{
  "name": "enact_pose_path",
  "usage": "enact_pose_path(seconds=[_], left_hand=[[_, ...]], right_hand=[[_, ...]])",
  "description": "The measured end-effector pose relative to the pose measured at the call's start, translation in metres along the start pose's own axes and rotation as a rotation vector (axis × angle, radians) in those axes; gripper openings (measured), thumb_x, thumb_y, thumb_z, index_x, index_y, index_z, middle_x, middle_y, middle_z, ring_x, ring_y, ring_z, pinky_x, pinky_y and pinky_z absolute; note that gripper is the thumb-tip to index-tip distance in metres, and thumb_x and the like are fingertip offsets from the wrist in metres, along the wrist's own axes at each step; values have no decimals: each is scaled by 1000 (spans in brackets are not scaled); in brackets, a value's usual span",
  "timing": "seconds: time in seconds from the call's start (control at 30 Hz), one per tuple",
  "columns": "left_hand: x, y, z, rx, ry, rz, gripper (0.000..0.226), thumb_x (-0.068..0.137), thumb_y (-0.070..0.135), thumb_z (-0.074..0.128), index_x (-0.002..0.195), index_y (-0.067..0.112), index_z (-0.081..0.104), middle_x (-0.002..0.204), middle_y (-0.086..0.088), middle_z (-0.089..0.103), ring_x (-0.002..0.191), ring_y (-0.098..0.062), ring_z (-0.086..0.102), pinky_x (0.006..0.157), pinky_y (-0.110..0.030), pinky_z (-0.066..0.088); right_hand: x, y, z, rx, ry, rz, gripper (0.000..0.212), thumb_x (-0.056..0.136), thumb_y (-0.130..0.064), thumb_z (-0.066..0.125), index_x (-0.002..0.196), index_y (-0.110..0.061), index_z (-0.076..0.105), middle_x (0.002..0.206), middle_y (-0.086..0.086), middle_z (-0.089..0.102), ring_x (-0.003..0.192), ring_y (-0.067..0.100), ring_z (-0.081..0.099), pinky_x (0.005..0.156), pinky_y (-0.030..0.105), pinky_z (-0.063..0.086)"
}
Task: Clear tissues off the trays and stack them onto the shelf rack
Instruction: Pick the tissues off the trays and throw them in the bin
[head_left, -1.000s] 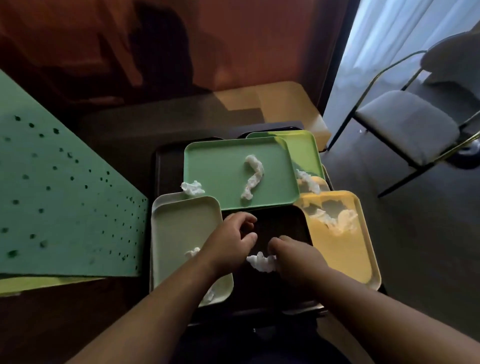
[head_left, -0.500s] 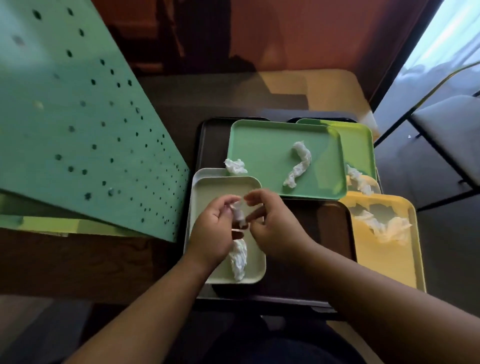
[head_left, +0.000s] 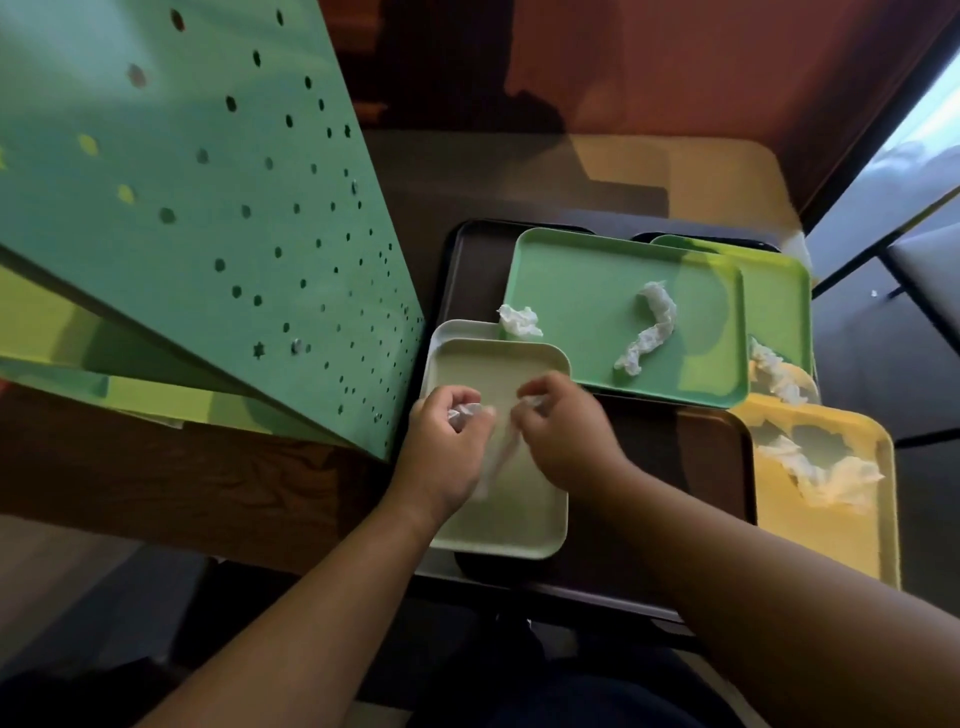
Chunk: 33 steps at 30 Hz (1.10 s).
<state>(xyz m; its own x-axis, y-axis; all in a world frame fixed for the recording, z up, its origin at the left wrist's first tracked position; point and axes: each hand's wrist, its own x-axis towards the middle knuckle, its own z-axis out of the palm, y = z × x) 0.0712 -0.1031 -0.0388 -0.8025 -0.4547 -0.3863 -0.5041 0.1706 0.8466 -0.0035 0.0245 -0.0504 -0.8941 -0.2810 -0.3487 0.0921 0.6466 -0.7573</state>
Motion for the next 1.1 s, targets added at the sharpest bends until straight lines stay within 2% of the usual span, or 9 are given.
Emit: enact_pose_path(seconds=[0.13,0.27,0.33,0.43,0.63,0.73,0.83,0.97,1.1], left_hand=[[9,20,16,-106,-56,-52,49,77,71,48,99,29,64,111,-9,68,95,-22,69,86,-49,59],[26,46,31,-317,-123,-143,44,97,53,43,111,19,67,105,-11,73,87,-24,70,74,-42,61],[36,52,38,-395,-95,-209,27,102,33,49,110,12,65,101,-11,72,82,-21,67,66,-35,58],[49,53,43,-412,19,-258,19,98,6,48,100,17,63,96,-8,72,75,-16,65,56,-29,55],[63,45,43,-387,141,-227,33,91,-2,46,94,23,68,99,-9,74,80,-20,68,63,-32,56],[67,40,44,-370,190,-227,21,89,7,55,91,22,69,91,-6,74,79,-19,67,66,-35,57],[68,41,44,-352,232,-195,9,85,15,63,88,22,68,80,-1,71,71,-16,64,65,-36,56],[66,55,44,-415,245,-167,12,82,33,67,89,23,65,76,1,68,67,-15,62,63,-34,53],[65,66,53,-492,121,-166,30,82,46,65,98,22,61,95,-10,71,82,-23,65,70,-41,55]], right_hand=[[9,-24,-29,828,-49,188,9,90,-1,67,95,-6,63,82,12,68,71,21,69,71,34,61],[22,-33,-42,1167,-143,290,13,96,8,51,102,1,62,84,19,68,68,25,70,68,34,62],[35,-30,-45,989,-145,279,18,97,6,50,105,-3,64,93,18,69,66,21,69,62,33,61],[60,-19,-44,375,-26,108,24,97,-4,52,110,-19,67,111,5,70,73,13,63,60,23,51],[109,-15,-16,-334,-21,-114,48,94,-28,62,140,-24,50,136,7,49,112,27,59,93,35,48],[127,-14,1,-349,-4,-45,51,90,-27,65,138,-17,50,133,11,53,108,33,61,92,42,53],[141,-16,3,-335,7,-6,23,90,-22,64,110,-12,67,104,12,68,90,32,66,75,34,53],[123,-24,-21,-1,96,-17,18,95,-33,64,104,-18,68,90,-1,68,82,19,63,71,29,49],[55,-19,-55,193,-189,-113,18,93,-12,65,108,-21,71,96,-5,73,85,9,68,78,23,54]])
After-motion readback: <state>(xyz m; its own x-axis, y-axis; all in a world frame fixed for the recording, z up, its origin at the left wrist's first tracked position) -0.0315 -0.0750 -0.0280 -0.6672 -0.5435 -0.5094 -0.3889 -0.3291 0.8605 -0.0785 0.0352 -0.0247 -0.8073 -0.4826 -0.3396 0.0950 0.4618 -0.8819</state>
